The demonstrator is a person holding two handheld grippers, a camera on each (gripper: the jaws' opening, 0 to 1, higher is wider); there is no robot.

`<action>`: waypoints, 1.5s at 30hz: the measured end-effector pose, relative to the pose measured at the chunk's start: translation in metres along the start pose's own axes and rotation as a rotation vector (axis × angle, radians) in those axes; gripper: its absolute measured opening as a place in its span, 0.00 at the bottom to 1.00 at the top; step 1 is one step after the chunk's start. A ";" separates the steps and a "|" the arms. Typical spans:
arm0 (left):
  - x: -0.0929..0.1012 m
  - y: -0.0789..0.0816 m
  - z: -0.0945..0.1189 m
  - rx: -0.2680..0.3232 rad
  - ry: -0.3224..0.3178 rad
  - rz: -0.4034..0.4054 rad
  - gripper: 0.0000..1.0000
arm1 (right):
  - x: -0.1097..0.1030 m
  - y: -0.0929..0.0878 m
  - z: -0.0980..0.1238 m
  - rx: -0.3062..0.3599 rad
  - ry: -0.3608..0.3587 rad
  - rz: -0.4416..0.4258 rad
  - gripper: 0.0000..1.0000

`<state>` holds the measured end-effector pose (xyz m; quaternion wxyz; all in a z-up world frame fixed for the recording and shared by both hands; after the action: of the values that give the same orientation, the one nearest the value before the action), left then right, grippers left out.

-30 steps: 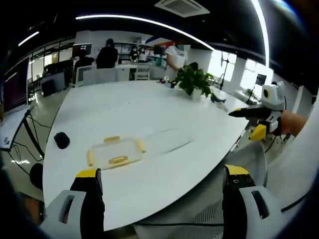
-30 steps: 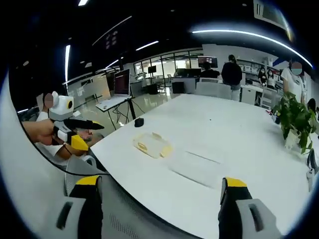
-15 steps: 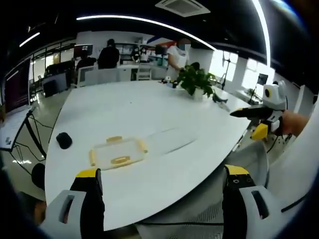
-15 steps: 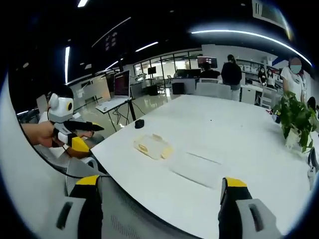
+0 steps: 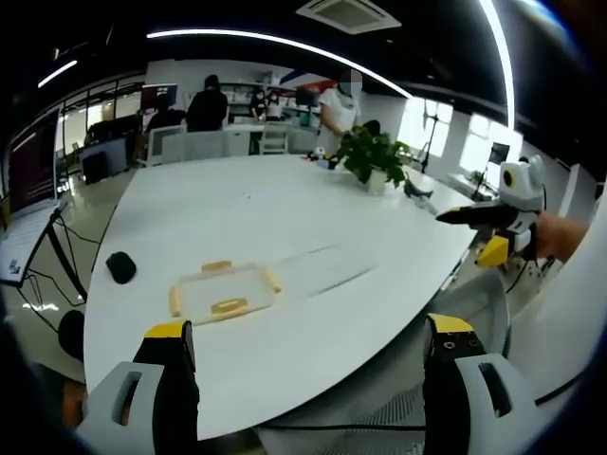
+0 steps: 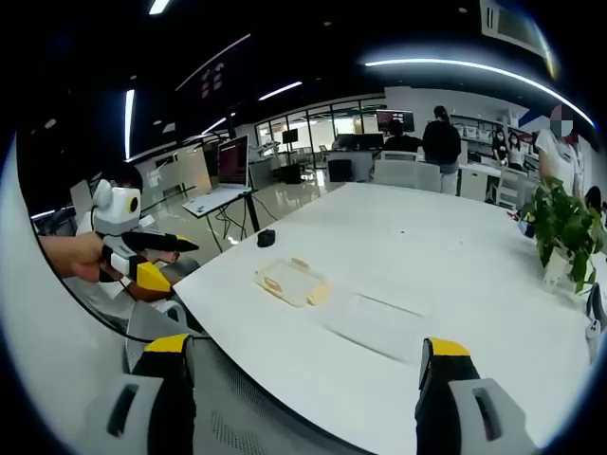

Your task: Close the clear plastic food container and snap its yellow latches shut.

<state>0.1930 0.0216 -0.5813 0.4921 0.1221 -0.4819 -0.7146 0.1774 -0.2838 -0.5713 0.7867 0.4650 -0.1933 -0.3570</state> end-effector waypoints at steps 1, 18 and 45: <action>0.000 0.000 0.000 0.000 -0.001 0.003 0.99 | 0.000 0.000 0.000 0.001 0.002 0.005 0.99; -0.004 0.003 -0.001 0.007 -0.004 0.005 0.98 | -0.005 0.010 -0.012 0.010 0.025 0.051 0.99; -0.035 0.011 -0.002 -0.036 0.005 -0.051 0.94 | -0.002 0.027 -0.044 0.002 0.045 0.094 0.99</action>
<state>0.2184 0.0488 -0.5838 0.4769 0.1272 -0.4647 -0.7352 0.2148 -0.2476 -0.5692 0.8063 0.4641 -0.1975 -0.3090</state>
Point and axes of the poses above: the point that each gripper's makers call its tool centre point, and the gripper's own axes: z roughly backward along the fingers, x roughly to its right, y roughly out of its top, the point moved 8 cm from there along z, roughly backward along the fingers, and after that the axes turned 8 degrees about z, right-handed, at the moved point
